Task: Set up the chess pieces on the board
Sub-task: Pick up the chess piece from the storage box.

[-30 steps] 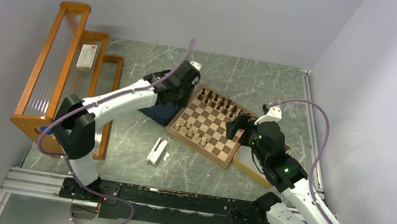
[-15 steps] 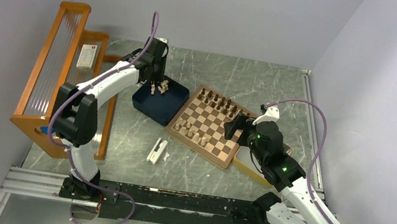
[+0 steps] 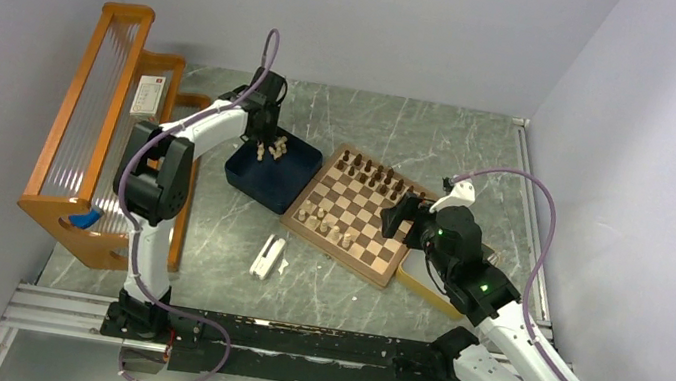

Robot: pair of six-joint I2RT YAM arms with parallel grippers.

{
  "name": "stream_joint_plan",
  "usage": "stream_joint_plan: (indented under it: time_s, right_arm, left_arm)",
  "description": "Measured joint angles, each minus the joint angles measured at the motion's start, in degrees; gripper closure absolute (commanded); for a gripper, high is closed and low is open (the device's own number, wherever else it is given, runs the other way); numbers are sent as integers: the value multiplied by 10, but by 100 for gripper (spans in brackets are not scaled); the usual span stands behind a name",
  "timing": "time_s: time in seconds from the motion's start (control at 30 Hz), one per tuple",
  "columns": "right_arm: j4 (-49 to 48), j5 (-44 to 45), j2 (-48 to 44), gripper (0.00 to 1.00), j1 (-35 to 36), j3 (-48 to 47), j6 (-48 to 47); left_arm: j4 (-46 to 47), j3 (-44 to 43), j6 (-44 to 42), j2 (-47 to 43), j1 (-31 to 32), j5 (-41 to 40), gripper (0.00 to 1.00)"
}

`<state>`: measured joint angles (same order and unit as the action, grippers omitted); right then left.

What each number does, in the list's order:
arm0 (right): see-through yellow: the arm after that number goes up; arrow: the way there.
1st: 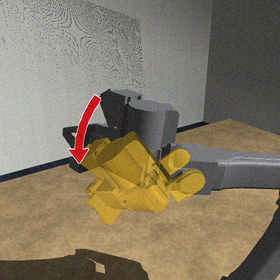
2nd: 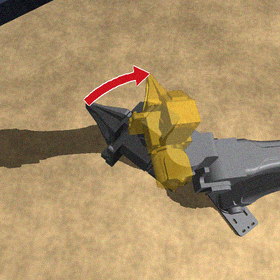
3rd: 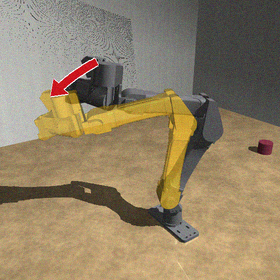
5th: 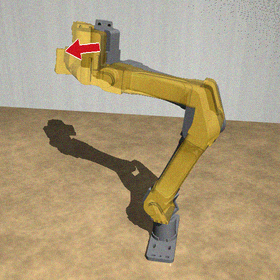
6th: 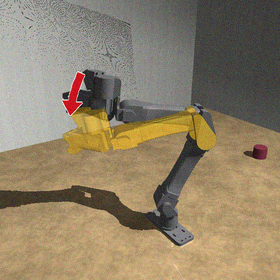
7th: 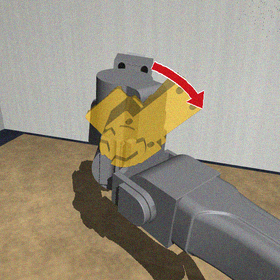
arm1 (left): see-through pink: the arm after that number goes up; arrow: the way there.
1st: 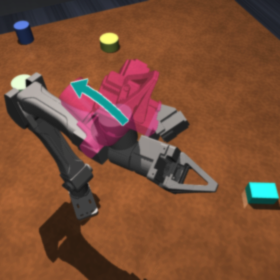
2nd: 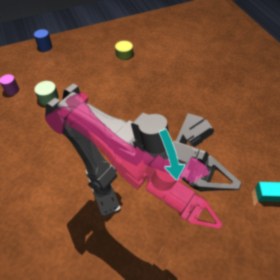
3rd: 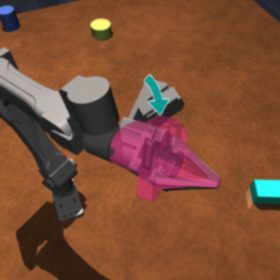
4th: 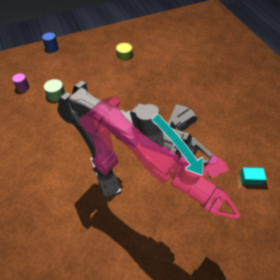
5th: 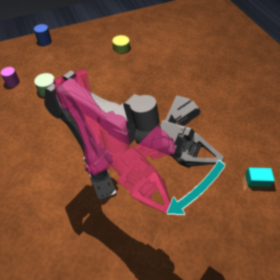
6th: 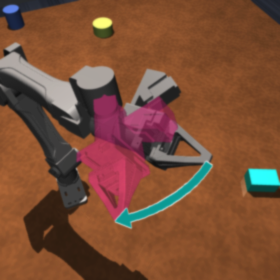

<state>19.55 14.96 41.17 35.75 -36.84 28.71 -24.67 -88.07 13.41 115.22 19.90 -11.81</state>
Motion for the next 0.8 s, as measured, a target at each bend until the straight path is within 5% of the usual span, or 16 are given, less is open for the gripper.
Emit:
stream_joint_plan:
  time_s: [0.8]
  right_arm:
    - [0,0,2,5,0,0,0]
  left_arm:
    - [-1,-11,-7,36,0,-23,74]
